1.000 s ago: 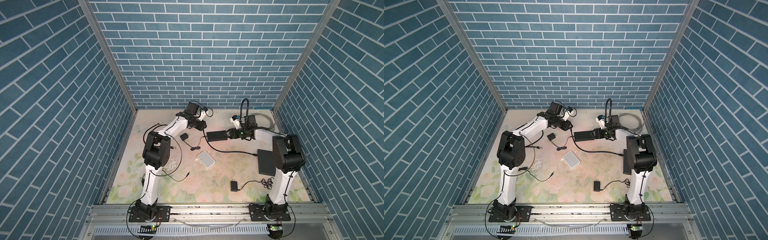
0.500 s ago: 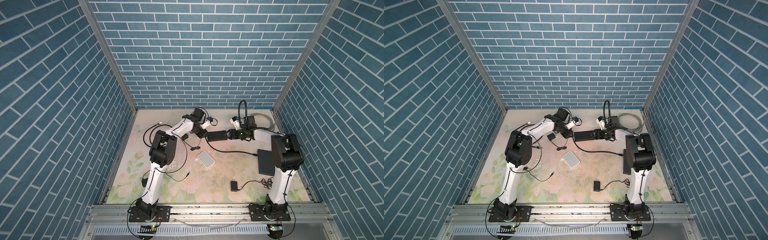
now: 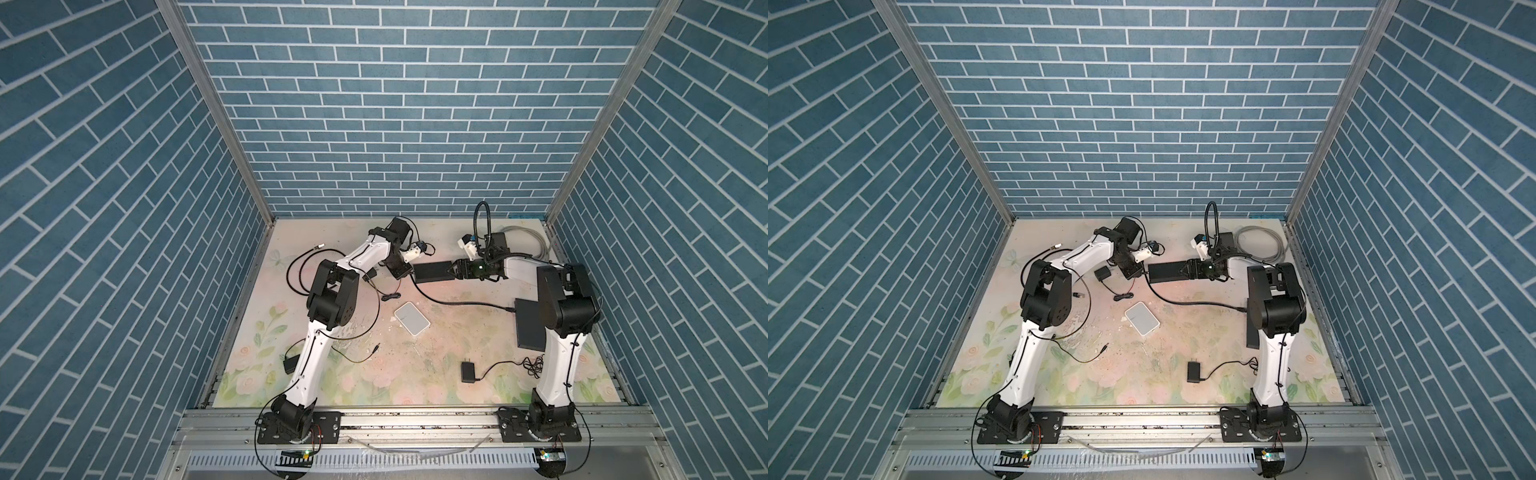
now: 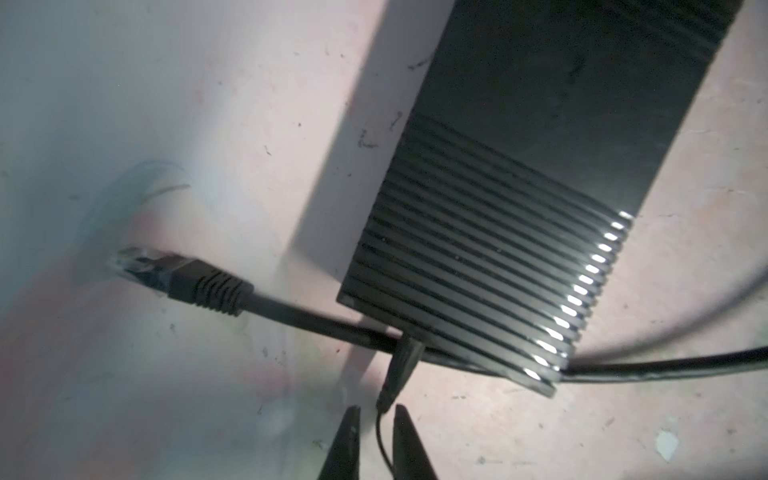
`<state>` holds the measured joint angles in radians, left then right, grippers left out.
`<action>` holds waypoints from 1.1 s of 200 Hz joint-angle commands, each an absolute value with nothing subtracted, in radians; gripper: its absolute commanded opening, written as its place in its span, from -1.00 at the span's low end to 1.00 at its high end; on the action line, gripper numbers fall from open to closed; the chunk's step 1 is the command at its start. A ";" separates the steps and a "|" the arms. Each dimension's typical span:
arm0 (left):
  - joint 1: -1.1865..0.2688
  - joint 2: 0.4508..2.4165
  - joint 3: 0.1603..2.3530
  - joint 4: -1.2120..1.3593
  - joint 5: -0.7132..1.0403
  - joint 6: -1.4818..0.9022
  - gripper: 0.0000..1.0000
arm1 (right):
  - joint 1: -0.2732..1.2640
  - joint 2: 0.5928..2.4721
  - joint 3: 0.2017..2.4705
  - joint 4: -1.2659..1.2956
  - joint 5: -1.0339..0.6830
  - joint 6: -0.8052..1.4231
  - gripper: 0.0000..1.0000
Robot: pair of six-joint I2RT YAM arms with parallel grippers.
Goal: Insert the plug into the switch port
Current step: 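Lower the black adapter with the right gripper while the left gripper draws back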
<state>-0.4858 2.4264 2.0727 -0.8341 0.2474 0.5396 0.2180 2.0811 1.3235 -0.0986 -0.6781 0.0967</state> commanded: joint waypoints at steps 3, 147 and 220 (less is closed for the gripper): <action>-0.491 2.464 2.130 -0.898 0.253 0.588 -0.69 | 0.224 2.116 1.386 -0.148 -0.702 0.052 0.24; -0.543 2.469 2.171 -0.937 0.275 0.697 -0.93 | 0.277 2.186 1.519 -0.364 -0.795 -0.129 0.18; -0.583 2.328 1.930 -0.717 0.326 0.637 -0.99 | 0.308 2.208 1.541 -0.511 -0.888 -0.311 0.12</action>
<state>-0.5426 2.3573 1.9560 -0.8711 0.2302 0.6537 0.2447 2.1899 1.5158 -0.3710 -0.7368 -0.1787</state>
